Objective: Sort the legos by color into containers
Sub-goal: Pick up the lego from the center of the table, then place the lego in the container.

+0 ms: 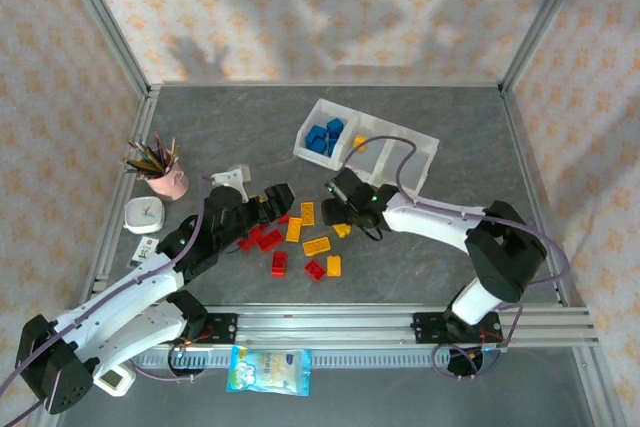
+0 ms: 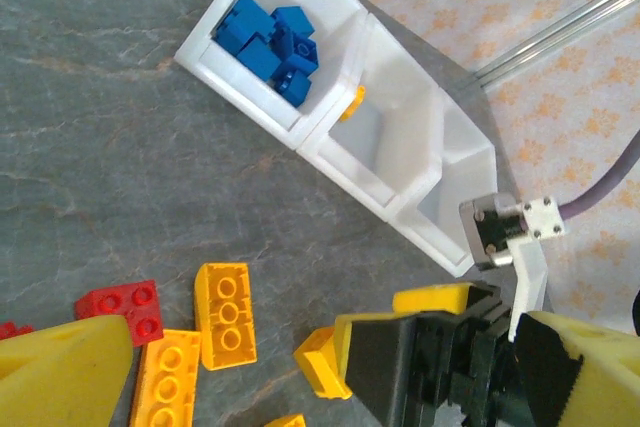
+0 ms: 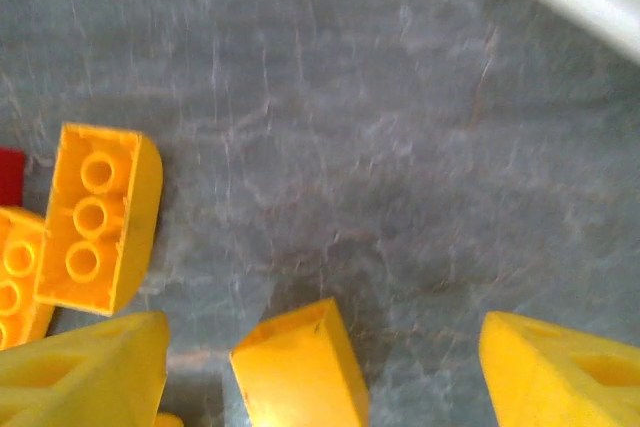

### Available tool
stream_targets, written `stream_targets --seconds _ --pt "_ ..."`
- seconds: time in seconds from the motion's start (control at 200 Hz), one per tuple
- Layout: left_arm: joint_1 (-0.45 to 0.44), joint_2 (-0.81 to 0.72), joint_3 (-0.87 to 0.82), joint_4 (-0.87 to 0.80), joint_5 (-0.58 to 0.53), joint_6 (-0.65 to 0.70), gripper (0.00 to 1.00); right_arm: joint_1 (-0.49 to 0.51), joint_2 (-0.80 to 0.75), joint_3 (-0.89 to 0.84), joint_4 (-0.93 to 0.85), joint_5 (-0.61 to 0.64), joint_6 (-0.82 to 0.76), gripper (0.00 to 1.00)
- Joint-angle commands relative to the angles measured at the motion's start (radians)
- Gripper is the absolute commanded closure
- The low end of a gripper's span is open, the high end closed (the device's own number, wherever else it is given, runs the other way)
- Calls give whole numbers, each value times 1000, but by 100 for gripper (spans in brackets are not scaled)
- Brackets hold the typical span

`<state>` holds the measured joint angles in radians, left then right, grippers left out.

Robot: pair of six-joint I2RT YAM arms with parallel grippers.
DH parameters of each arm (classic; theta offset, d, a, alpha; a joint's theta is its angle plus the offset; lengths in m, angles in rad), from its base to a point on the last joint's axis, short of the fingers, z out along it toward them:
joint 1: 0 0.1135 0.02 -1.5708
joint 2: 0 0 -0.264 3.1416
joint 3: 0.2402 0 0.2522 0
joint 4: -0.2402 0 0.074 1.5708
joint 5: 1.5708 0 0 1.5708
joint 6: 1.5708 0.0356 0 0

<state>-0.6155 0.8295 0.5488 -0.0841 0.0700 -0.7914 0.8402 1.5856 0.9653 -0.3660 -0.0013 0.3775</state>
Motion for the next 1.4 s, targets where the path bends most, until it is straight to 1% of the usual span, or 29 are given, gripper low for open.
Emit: stream_targets --seconds 0.0,0.065,0.115,0.205,0.315,0.626,0.811,0.961,1.121,1.221,1.326,1.396 --pt "-6 -35 -30 -43 -16 -33 1 19 -25 -38 12 17 44 18" --pt "-6 -48 -44 -40 -20 -41 1 31 -14 -57 28 -15 22 18" --pt "-6 -54 -47 -45 -24 -43 1 41 -2 -59 26 -13 18 18" --pt "-6 -58 -50 -48 -30 -43 1 41 26 -55 16 28 24 18" --pt "-6 -54 -53 -39 -26 -45 1 42 61 -35 11 66 18 21" --pt "-5 -43 -53 -25 -21 -37 1 39 133 6 31 93 -4 40" --pt "-6 -38 -49 -18 -18 -34 1 28 133 11 47 81 -6 58" --pt "-5 -28 -34 -11 -15 -22 1 15 101 19 42 68 -6 69" --pt "-5 10 1 5 4 -2 1 -26 30 55 8 63 -7 70" --pt "-5 40 21 32 11 11 1 -86 -2 104 -16 72 -21 70" --pt "-4 86 52 52 17 29 1 -152 19 186 -40 121 -50 70" --pt "-4 125 77 66 22 42 1 -207 59 245 -43 128 -62 70"
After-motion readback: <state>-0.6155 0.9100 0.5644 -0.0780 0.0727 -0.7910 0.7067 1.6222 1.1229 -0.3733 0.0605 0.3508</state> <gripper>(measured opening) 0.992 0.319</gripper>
